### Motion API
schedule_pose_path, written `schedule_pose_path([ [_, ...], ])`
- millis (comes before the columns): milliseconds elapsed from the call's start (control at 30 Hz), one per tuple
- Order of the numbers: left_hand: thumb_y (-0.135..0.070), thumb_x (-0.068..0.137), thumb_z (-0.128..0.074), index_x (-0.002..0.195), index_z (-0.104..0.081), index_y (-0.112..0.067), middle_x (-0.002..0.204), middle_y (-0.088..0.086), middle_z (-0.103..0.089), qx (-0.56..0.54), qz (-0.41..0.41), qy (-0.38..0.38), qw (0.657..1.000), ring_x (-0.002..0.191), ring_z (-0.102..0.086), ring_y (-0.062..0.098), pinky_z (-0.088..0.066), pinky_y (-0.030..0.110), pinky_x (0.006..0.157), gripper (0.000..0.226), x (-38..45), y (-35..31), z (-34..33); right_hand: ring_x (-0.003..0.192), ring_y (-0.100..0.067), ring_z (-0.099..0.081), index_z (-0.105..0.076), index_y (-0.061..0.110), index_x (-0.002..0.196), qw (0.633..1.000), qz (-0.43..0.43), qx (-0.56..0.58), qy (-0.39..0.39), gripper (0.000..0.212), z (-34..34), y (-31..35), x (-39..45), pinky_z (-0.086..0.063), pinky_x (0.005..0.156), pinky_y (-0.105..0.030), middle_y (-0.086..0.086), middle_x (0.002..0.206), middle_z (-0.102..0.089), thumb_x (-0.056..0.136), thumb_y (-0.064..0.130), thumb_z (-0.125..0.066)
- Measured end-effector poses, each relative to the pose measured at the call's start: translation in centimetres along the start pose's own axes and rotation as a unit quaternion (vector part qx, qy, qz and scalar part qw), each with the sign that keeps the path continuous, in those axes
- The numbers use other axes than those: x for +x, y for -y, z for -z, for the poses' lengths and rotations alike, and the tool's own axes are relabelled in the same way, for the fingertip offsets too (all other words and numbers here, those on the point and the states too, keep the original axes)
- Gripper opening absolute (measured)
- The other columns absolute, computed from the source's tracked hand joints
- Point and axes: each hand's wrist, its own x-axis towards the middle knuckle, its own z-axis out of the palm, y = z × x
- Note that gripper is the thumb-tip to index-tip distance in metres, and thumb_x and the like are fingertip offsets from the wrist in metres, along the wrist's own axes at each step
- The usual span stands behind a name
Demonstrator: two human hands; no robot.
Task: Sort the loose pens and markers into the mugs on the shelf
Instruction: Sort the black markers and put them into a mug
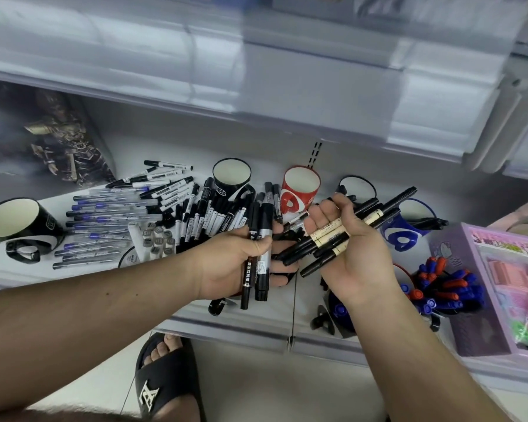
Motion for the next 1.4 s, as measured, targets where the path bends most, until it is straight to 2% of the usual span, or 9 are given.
schedule_pose_path([
  [133,-0.014,0.099,-0.047,0.113,-0.061,-0.012,0.106,0.012,-0.073,-0.043,0.018,-0.024,0.999,0.09,-0.072,0.032,-0.06,0.042,0.072,0.02,0.2,0.2,-0.8,0.082,-0.018,-0.072,-0.064,0.014,0.098,0.999,0.018,-0.033,0.0,0.023,0.5,-1.0,0.2,-0.052,0.085,-0.034,-0.003,0.081,-0.071,0.102,0.021,-0.042],
  [267,-0.016,0.1,-0.045,0.103,-0.062,-0.011,0.074,0.005,-0.069,-0.028,0.032,-0.037,0.998,0.063,-0.069,0.017,-0.054,0.027,0.053,0.018,0.3,0.5,-2.0,0.078,-0.021,-0.071,-0.069,0.008,0.088,0.995,0.021,-0.088,-0.031,0.028,0.4,-3.0,-0.1,-0.059,0.068,-0.032,-0.009,0.08,-0.072,0.101,0.02,-0.047],
  [367,-0.016,0.098,-0.051,0.123,-0.059,-0.003,0.098,0.014,-0.067,-0.021,0.024,-0.046,0.998,0.084,-0.067,0.026,-0.058,0.038,0.072,0.03,0.5,0.6,-1.9,0.08,-0.022,-0.072,-0.075,0.012,0.071,0.989,0.033,-0.141,-0.043,0.042,0.1,-3.9,-0.2,-0.057,0.078,-0.041,-0.01,0.082,-0.075,0.101,0.024,-0.049],
  [433,-0.013,0.097,-0.053,0.123,-0.059,-0.001,0.103,0.018,-0.069,-0.011,0.021,-0.073,0.997,0.095,-0.066,0.035,-0.054,0.049,0.087,0.029,0.7,0.9,-1.6,0.089,-0.024,-0.072,-0.07,0.009,0.084,0.984,0.043,-0.163,-0.049,0.034,0.0,-4.0,-0.2,-0.054,0.088,-0.048,-0.011,0.09,-0.075,0.102,0.028,-0.048],
  [567,-0.015,0.102,-0.045,0.115,-0.063,-0.002,0.106,0.016,-0.072,-0.002,0.064,-0.098,0.993,0.099,-0.069,0.036,-0.057,0.049,0.079,0.025,0.5,1.9,-1.0,0.111,-0.025,-0.066,-0.063,0.012,0.1,0.977,0.065,-0.197,-0.053,0.028,-0.1,-3.8,0.2,-0.043,0.106,-0.052,-0.01,0.1,-0.076,0.101,0.036,-0.047],
  [800,-0.018,0.1,-0.049,0.111,-0.066,-0.003,0.09,0.014,-0.072,-0.062,0.043,-0.068,0.995,0.087,-0.069,0.027,-0.059,0.041,0.083,0.025,0.4,1.1,-1.9,0.105,-0.027,-0.068,-0.067,0.006,0.103,0.955,0.084,-0.281,-0.034,0.025,-0.6,-4.5,-0.4,-0.048,0.099,-0.057,-0.006,0.099,-0.076,0.1,0.025,-0.053],
  [1033,-0.022,0.097,-0.057,0.106,-0.066,-0.013,0.079,0.002,-0.07,-0.091,0.034,-0.096,0.991,0.054,-0.066,0.01,-0.052,0.02,0.049,0.016,0.0,0.7,-2.4,0.085,-0.018,-0.072,-0.074,0.021,0.083,0.929,0.104,-0.354,-0.016,0.019,-0.7,-4.9,-1.0,-0.058,0.074,-0.04,0.002,0.086,-0.076,0.096,0.017,-0.06],
  [1167,-0.019,0.089,-0.066,0.097,-0.065,-0.013,0.077,0.0,-0.066,-0.114,0.037,-0.098,0.988,0.051,-0.061,0.009,-0.051,0.018,0.047,0.009,-0.1,0.5,-2.1,0.072,-0.023,-0.069,-0.068,0.016,0.081,0.933,0.101,-0.344,-0.026,0.016,-0.9,-4.7,-1.2,-0.051,0.057,-0.037,-0.005,0.076,-0.073,0.095,0.012,-0.062],
  [1400,-0.003,0.086,-0.067,0.074,-0.066,-0.012,0.074,-0.002,-0.067,-0.125,0.02,-0.086,0.988,0.063,-0.067,0.008,-0.056,0.021,0.055,0.015,-0.1,0.8,-1.7,0.07,-0.014,-0.071,-0.067,0.014,0.083,0.934,0.059,-0.353,-0.015,0.016,-0.6,-4.8,-1.1,-0.055,0.06,-0.027,0.002,0.074,-0.074,0.096,0.014,-0.059],
])
